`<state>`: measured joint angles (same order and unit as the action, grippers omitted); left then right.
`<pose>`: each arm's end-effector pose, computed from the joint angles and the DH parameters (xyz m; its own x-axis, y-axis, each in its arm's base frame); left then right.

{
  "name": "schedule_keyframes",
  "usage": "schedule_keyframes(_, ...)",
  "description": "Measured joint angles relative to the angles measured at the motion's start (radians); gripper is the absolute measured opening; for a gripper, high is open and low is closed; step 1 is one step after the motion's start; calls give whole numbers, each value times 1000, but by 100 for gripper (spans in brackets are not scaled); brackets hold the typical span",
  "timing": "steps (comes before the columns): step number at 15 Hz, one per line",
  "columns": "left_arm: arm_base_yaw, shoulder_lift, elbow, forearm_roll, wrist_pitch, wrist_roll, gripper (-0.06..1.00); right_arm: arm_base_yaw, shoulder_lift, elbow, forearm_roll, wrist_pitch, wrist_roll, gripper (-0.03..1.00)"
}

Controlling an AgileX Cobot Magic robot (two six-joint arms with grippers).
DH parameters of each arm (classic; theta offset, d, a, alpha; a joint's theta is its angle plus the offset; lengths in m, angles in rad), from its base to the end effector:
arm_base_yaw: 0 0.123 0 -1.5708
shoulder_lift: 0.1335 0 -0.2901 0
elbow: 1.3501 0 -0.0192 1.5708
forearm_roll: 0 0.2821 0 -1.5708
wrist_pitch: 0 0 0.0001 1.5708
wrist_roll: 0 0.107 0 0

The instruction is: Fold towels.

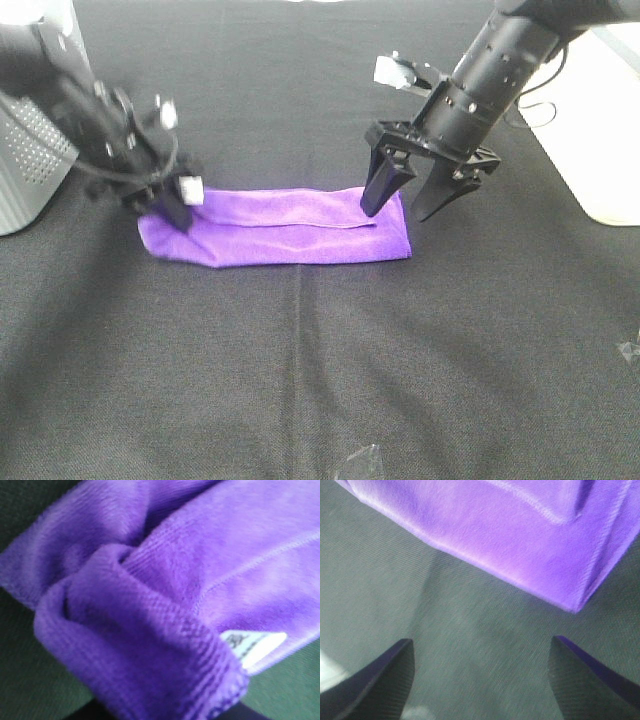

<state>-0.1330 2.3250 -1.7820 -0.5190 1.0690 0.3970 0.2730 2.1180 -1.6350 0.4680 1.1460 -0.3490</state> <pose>0.4865 -0.1121 0.1034 -0.9560 0.2446 -0.1622 0.2910 0.8621 -0.4150 0.4285 0.1657 0.1601 -0.9112 -0.3906 -0.1311 -0.4094 0.8223 0.3952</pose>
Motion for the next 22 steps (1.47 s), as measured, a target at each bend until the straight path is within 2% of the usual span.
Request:
schedule_keyframes(2,-55,-11,-71,65,64,-6,3,0,0,-63,0,56,3,72)
schedule_keyframes(4,-158,-11,-149,160,93,-45,3,0,-7,-141,-11,58,51,72)
schedule_keyframes(6,-207,1,-206,176,109,-68,3,0,-34,-146,-28,59,73,72)
schedule_keyframes(8,-269,66,-321,180,126,-121,3,0,-87,-146,-57,62,83,72)
schedule_keyframes(12,-329,195,-506,184,139,-193,3,0,-177,-146,-96,68,109,72)
schedule_keyframes(13,-347,246,-578,172,140,-243,3,0,-214,-146,-106,70,120,72)
schedule_keyframes(15,-352,270,-603,140,141,-284,11,0,-249,-146,-106,70,126,72)
schedule_keyframes(16,-353,273,-604,117,135,-304,22,0,-265,-146,-105,70,127,72)
schedule_keyframes(17,-358,277,-609,77,110,-313,37,0,-279,-146,-105,71,127,72)
schedule_keyframes(18,-359,277,-609,43,87,-315,44,0,-284,-146,-105,71,127,72)
schedule_keyframes(19,-366,277,-609,-35,36,-314,54,0,-302,-146,-105,71,127,72)
schedule_keyframes(20,-372,278,-609,-118,-25,-293,58,0,-318,-146,-105,71,127,72)
schedule_keyframes(22,-382,278,-611,-269,-96,-228,60,0,-350,-146,-105,71,127,72)
